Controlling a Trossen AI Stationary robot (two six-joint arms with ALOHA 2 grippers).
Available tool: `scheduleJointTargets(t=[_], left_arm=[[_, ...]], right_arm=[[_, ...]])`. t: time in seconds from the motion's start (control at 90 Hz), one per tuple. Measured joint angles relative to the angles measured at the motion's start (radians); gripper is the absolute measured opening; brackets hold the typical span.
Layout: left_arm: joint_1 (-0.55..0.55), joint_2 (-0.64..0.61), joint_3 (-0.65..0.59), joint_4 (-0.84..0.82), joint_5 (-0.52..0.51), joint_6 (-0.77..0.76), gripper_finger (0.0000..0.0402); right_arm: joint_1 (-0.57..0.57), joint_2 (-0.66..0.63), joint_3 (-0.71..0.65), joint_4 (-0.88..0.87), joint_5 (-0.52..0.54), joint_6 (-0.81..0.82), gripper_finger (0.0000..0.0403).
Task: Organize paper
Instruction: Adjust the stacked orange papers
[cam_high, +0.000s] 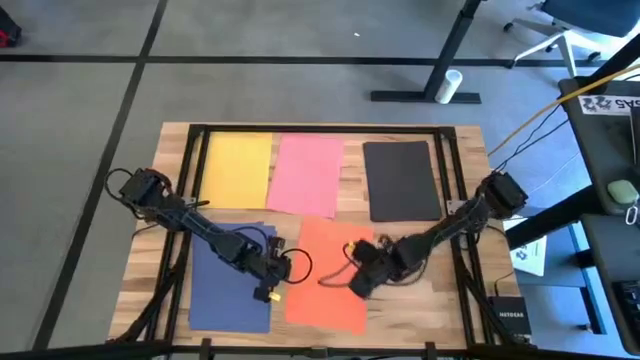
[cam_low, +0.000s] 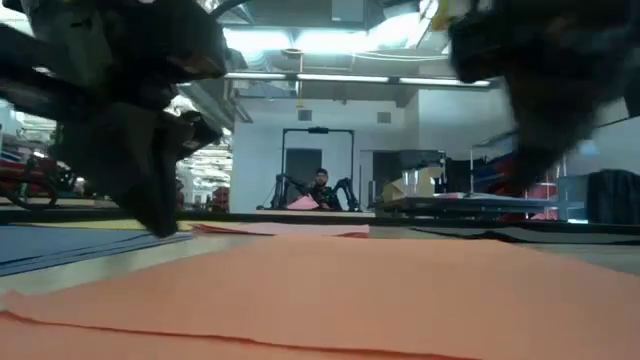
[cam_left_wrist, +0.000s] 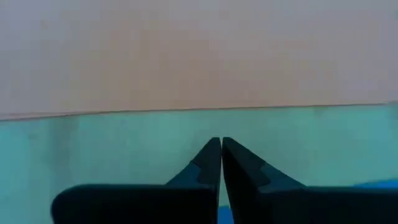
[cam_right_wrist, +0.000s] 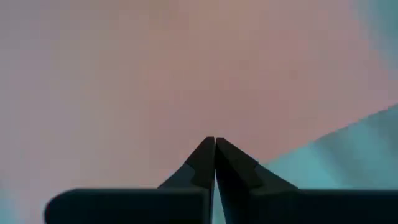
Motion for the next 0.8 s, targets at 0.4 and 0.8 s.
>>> scheduleJointTargets(t=[0.4, 0.8], left_arm=[[0.089, -0.001, 0.001, -0.005, -0.007, -0.004, 0.0], [0.089, -0.002, 0.002, -0.035, -0.007, -0.039, 0.0]], right_arm=[[-0.327, 0.002, -0.126, 0.328, 0.026, -0.291, 0.0], [-0.348, 0.139, -0.151, 0.521, -0.128, -0.357, 0.0]])
